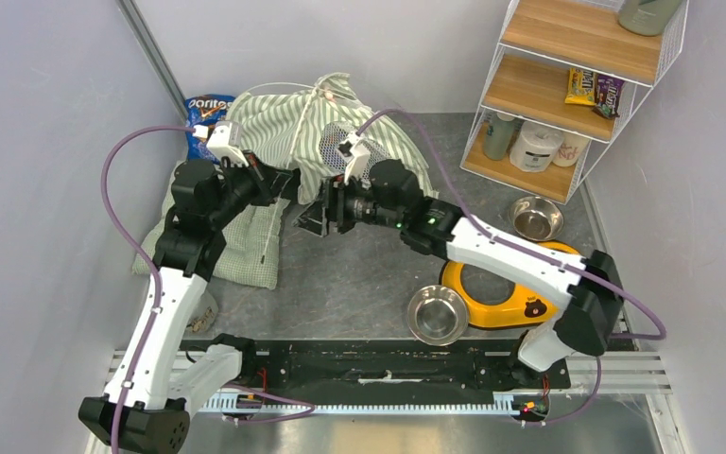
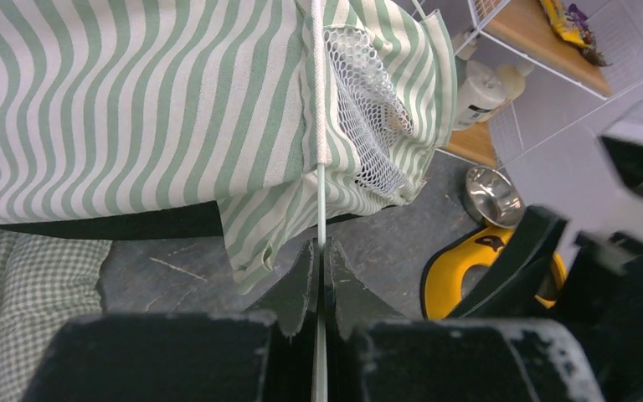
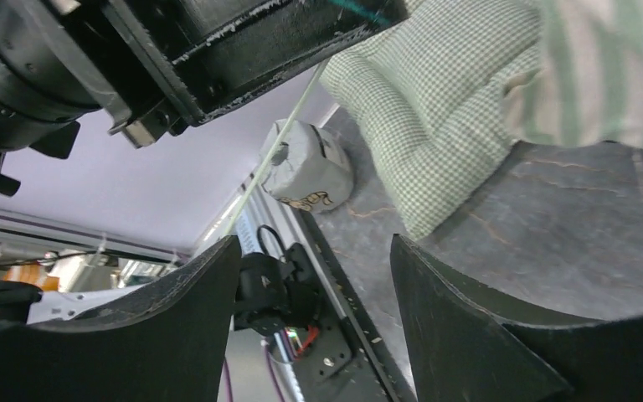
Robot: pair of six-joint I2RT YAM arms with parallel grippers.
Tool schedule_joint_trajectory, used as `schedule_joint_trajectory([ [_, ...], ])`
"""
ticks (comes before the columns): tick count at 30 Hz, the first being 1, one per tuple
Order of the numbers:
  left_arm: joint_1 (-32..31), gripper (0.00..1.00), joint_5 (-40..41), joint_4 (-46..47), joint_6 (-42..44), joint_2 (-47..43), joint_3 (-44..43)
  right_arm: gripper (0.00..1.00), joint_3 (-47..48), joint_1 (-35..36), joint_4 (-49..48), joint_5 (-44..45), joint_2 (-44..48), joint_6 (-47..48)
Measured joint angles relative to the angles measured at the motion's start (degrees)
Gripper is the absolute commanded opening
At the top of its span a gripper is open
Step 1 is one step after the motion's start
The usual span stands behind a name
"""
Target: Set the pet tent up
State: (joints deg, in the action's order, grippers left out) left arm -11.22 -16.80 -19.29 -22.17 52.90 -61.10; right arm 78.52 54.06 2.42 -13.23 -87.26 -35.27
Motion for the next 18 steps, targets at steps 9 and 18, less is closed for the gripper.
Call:
schedule_joint_trajectory([
  [9, 0.0, 0.02, -0.3, 3.6, -3.3, 0.8, 0.8, 0.60, 0.0, 2.0, -12.1, -0.2, -6.4, -11.3],
  [18, 0.0, 0.02, -0.3, 5.2, -4.0, 1.0, 1.4, 0.35, 4.0, 3.2, -11.7, 1.7, -11.5, -13.9],
])
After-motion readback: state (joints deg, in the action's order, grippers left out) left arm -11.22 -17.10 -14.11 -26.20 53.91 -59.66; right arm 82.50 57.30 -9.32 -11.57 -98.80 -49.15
